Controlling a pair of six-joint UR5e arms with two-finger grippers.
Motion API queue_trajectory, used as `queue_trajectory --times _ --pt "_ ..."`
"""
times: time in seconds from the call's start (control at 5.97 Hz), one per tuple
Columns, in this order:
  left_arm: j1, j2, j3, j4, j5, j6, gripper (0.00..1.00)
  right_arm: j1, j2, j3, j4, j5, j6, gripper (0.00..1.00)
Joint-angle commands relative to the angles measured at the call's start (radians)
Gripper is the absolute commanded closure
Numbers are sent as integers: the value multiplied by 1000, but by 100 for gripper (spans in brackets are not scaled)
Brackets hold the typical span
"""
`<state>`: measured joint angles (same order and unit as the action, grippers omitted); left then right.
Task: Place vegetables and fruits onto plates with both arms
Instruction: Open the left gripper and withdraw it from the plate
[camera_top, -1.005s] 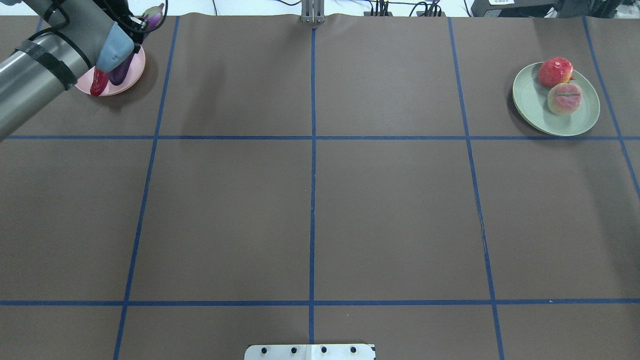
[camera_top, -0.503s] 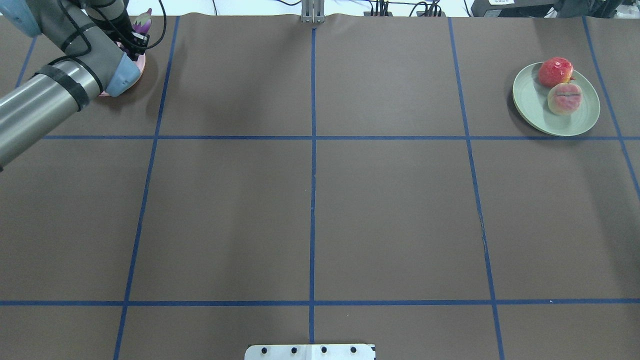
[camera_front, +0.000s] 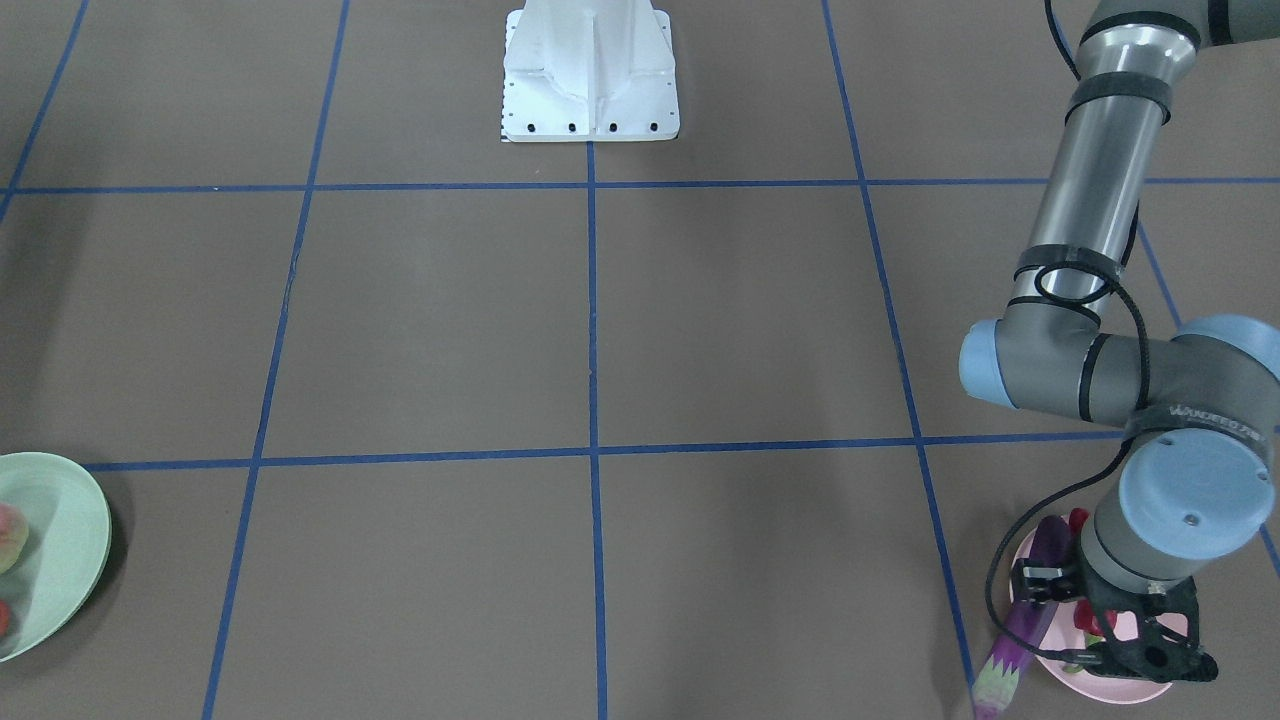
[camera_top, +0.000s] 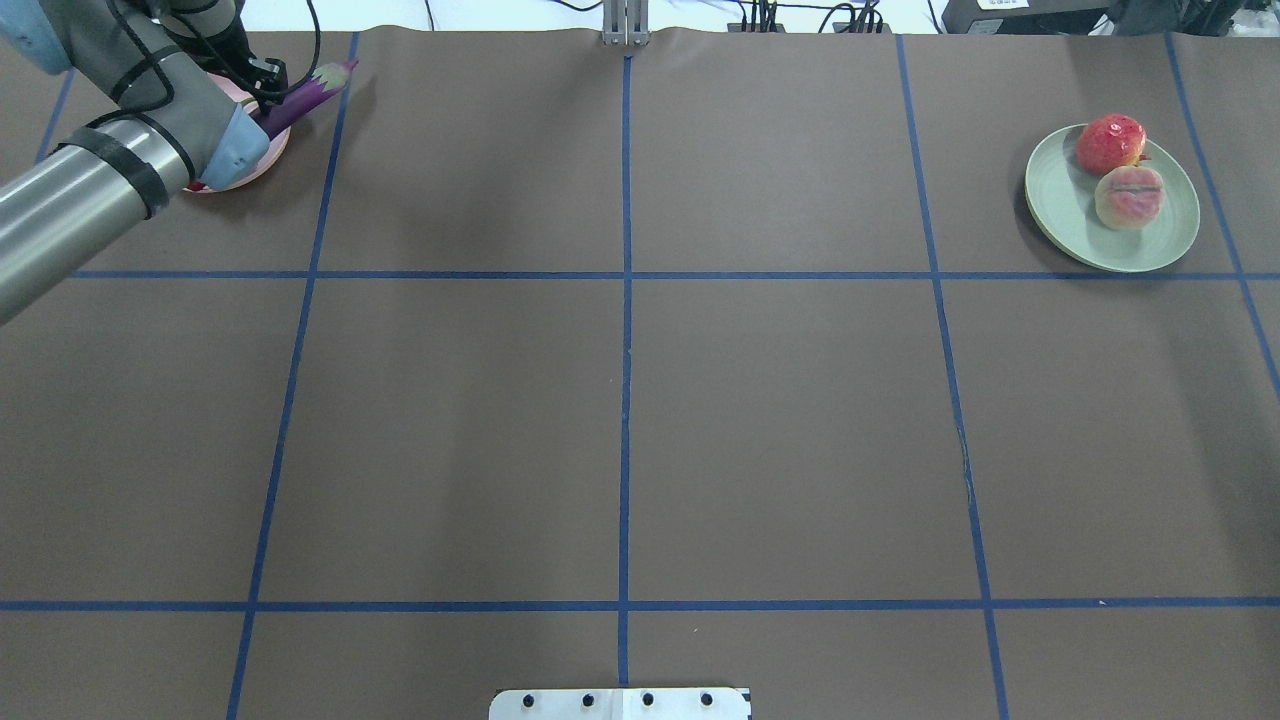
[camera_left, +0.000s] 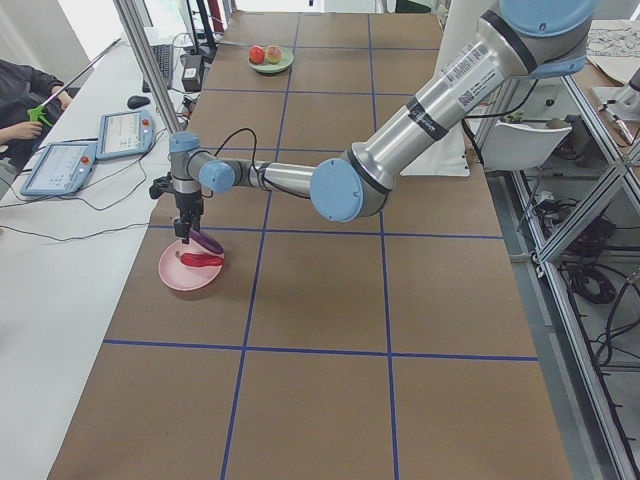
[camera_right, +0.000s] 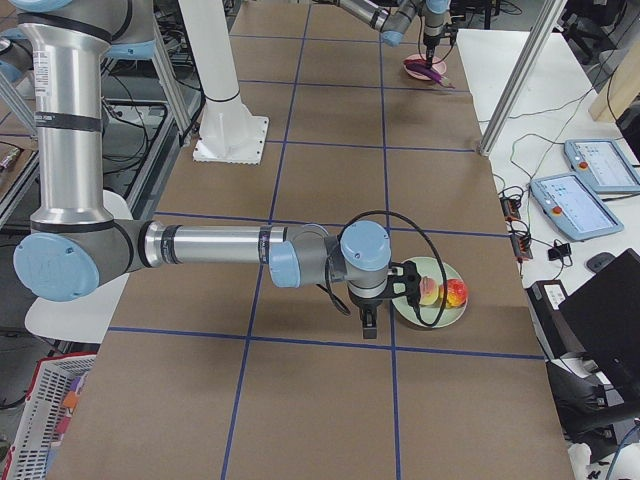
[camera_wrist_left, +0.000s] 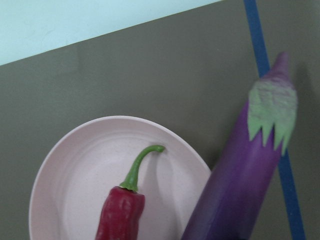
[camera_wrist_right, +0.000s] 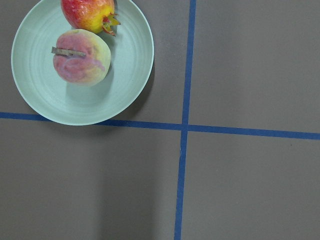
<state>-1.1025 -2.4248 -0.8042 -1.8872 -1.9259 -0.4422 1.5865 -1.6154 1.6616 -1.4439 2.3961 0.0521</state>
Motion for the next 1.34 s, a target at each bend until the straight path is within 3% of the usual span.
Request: queue_trajectory --times 0.0,0.34,0.5,0.67,0.84,1.01,1.17 --pt "-25 4 8 2 -2 54 55 1 0 12 -3 0 0 0" --pt "-39 4 19 2 -27 77 54 1 2 13 -3 0 0 0" --pt "-74 4 17 2 -122 117 38 0 3 14 -3 0 0 0" --pt "-104 6 7 2 -205 176 0 1 3 14 -3 -2 0 0" --pt "-155 68 -50 -6 -322 189 0 0 3 14 -4 -2 0 0" --pt "-204 199 -217 11 -379 242 0 -2 3 14 -9 -6 2 0" --pt "-279 278 -306 73 -471 338 0 -8 12 14 -10 -9 21 0"
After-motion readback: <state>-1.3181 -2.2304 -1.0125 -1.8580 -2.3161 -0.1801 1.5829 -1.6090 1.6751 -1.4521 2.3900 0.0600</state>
